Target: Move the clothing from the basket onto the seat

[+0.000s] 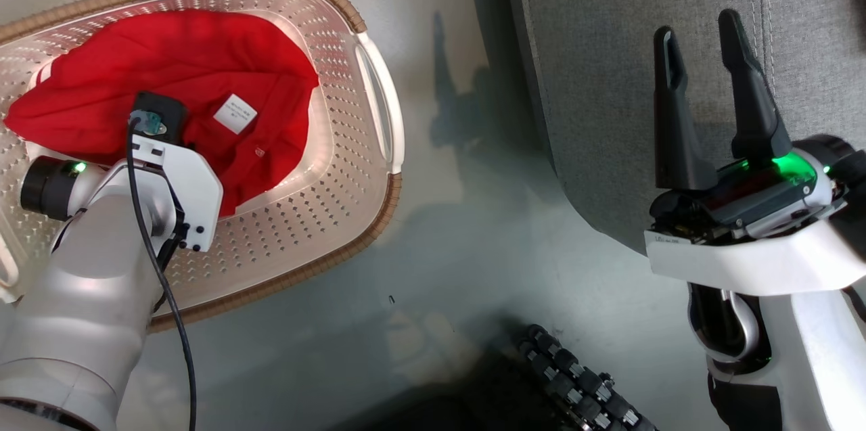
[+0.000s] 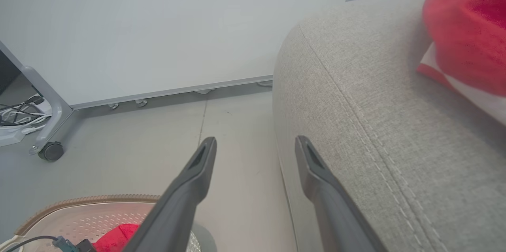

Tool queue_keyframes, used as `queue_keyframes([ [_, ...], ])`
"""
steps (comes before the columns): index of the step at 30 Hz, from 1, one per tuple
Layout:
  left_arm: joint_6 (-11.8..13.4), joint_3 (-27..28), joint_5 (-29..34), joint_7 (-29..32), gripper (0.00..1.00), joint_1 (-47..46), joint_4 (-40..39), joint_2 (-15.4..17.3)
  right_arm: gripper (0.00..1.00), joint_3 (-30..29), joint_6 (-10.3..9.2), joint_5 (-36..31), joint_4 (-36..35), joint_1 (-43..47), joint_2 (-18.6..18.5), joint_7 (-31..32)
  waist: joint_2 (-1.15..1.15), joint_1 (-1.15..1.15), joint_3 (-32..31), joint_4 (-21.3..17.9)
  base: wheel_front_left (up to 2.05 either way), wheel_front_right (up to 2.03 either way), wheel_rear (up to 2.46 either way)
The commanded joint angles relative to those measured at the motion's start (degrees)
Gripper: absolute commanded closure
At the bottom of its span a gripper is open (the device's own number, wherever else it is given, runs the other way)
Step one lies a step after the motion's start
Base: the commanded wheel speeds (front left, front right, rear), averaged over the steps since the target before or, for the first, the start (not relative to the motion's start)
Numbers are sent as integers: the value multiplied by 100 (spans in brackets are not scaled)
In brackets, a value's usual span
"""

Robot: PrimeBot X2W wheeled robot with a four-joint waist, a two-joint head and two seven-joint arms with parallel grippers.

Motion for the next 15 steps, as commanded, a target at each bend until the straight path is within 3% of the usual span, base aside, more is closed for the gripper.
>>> queue_keyframes([
  [1,44,-25,52,-89,100,-81,-7,43,0,-21,1,-41,23,-60,-11,-66,0,0,-47,32,0,0,0],
  [11,177,-53,-7,-1286,100,248,-249,-248,0,-241,1,-427,80,146,-16,10,0,0,-866,592,0,0,0],
  [15,86,-18,-90,-1599,100,432,-456,-404,0,-369,1,-542,24,309,-17,168,0,0,-1272,842,0,0,0],
])
